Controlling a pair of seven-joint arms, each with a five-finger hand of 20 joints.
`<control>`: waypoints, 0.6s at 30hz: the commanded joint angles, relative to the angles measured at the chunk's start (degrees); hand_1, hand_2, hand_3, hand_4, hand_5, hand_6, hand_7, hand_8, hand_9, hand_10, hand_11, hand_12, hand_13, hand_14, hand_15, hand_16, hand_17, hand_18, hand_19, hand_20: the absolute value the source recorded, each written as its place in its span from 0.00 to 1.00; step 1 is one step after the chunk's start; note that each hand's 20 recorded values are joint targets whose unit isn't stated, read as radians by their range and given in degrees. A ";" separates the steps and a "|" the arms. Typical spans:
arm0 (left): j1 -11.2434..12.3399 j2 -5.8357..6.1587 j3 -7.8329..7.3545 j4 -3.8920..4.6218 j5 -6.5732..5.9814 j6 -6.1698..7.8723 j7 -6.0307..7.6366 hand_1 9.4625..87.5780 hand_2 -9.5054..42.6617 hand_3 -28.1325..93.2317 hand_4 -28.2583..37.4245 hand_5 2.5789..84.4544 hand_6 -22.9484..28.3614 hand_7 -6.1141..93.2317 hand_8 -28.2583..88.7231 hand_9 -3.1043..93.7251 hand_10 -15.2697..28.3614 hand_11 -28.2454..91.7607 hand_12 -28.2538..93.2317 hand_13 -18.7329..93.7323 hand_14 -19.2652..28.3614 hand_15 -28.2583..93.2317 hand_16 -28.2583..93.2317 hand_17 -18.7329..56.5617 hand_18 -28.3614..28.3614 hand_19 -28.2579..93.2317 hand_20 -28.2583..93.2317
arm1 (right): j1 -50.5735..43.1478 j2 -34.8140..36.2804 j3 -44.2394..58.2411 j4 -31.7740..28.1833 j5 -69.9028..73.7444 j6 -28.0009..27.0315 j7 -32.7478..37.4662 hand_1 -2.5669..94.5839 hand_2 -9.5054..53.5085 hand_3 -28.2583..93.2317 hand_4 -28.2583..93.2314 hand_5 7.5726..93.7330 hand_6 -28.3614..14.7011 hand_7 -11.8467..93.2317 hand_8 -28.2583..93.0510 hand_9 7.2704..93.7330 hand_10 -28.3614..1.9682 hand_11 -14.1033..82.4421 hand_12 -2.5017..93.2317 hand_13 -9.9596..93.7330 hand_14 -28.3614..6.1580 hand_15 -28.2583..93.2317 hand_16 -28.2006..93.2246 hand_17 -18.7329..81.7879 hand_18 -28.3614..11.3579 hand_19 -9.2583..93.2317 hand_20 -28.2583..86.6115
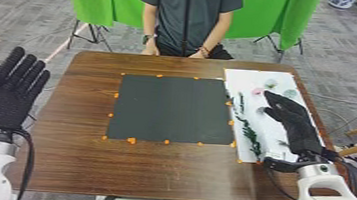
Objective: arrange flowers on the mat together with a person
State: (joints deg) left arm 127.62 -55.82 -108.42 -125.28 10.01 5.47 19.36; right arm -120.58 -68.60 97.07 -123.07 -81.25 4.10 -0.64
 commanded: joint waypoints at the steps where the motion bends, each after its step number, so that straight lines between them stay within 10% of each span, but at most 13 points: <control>1: 0.87 -0.79 0.30 0.25 0.02 0.23 1.02 0.21 0.44 0.82 0.00 0.50 0.60 0.11 0.17 0.39 0.65 0.34 0.25 0.38 0.62 0.34 0.17 0.24 0.67 0.39 0.30 | -2.79 -1.12 2.18 -1.77 -0.46 -0.21 -0.76 0.19 0.19 0.91 0.02 0.40 0.54 0.25 0.13 0.32 0.52 0.21 0.12 0.35 0.58 0.33 0.23 0.30 0.40 0.38 0.28; 18: 3.01 -1.72 -1.16 -1.13 -1.30 1.25 1.81 0.20 0.44 0.81 0.00 0.41 0.56 0.12 0.16 0.36 0.64 0.33 0.25 0.37 0.63 0.33 0.17 0.24 0.67 0.39 0.30 | 0.33 0.86 -0.08 -0.13 -1.14 4.03 0.48 0.20 0.18 0.91 0.02 0.40 0.54 0.25 0.14 0.31 0.52 0.21 0.12 0.34 0.57 0.32 0.24 0.30 0.39 0.38 0.29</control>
State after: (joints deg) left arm 128.69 -56.43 -108.47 -125.85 8.87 6.57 21.09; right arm -121.42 -68.90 97.91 -123.71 -81.65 5.75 -0.54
